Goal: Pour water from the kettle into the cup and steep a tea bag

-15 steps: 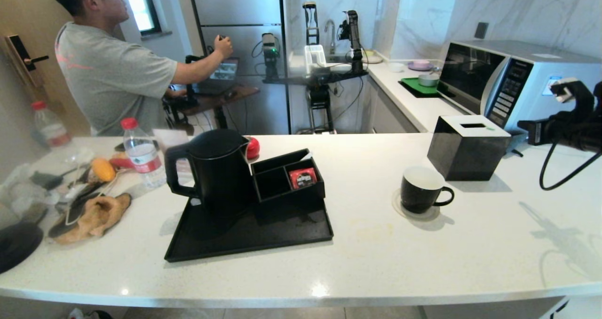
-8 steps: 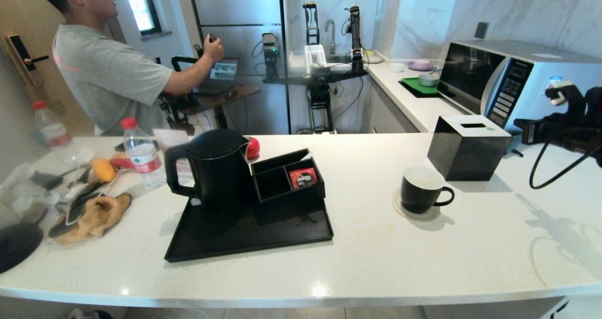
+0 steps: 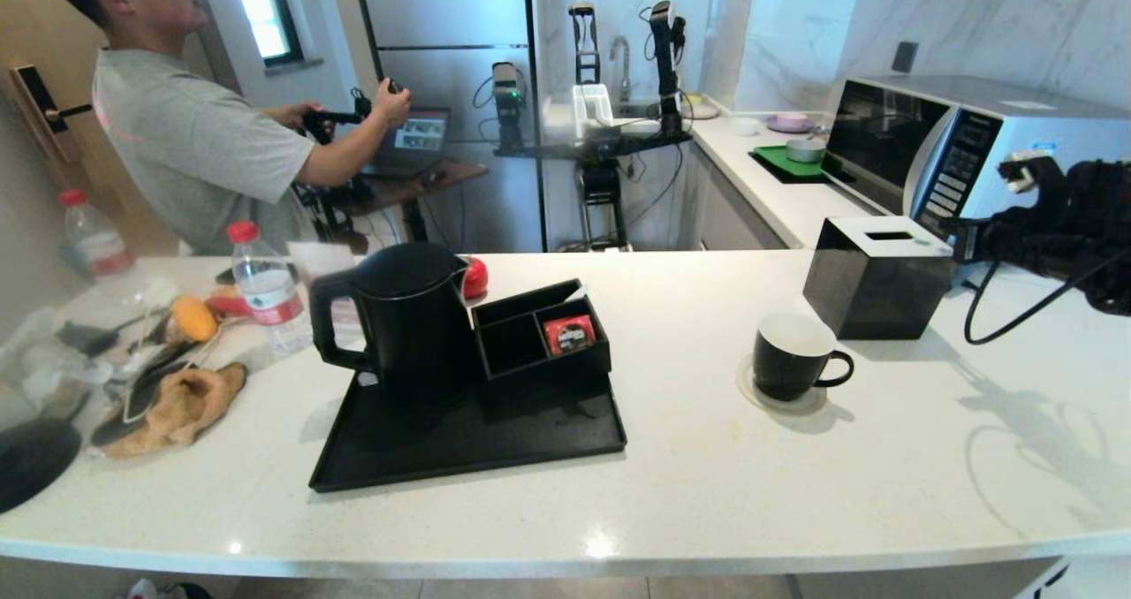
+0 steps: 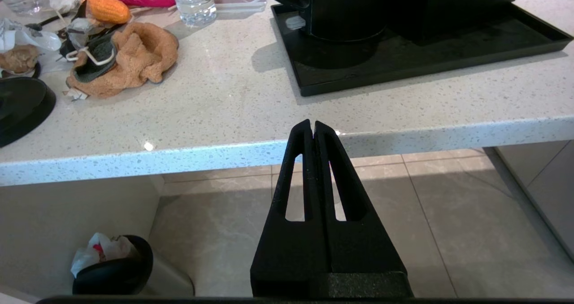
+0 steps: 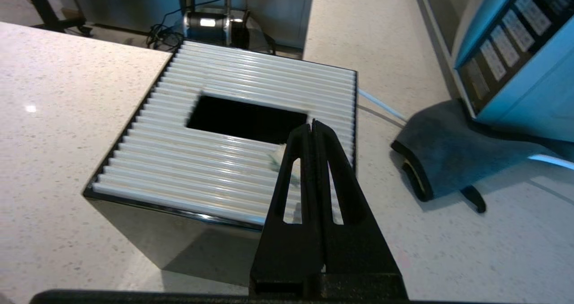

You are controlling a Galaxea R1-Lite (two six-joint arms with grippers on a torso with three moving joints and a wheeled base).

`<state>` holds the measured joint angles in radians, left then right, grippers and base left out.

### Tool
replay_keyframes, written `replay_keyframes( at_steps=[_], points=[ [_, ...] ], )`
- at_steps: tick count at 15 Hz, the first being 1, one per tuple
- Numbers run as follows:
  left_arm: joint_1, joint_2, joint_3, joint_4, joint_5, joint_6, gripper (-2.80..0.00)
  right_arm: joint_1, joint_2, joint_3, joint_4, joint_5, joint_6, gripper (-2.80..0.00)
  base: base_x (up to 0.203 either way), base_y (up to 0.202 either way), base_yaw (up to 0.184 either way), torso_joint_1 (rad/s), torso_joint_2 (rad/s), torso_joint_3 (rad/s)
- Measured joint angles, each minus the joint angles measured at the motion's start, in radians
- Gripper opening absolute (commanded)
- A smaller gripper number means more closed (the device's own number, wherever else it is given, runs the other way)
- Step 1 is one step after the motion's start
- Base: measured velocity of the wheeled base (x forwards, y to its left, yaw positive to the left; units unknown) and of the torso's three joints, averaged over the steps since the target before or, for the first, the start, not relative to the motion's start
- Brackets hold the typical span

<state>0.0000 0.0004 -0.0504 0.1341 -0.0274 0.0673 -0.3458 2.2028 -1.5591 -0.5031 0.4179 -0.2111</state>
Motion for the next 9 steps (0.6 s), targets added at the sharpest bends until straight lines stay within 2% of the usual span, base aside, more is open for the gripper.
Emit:
replay_keyframes(
  at_steps=[4,9],
  points=[
    [0.0,0.0,0.0,0.0,0.0,0.0,-2.8,0.028,0.005,-0.006,0.0,0.0,0.0,-2.8,0.0,0.0,0.0,0.0,0.0,0.0],
    [0.0,0.0,0.0,0.0,0.0,0.0,-2.8,0.032,0.051,-0.087,0.002,-0.002,0.002,-2.8,0.0,0.0,0.0,0.0,0.0,0.0]
  ],
)
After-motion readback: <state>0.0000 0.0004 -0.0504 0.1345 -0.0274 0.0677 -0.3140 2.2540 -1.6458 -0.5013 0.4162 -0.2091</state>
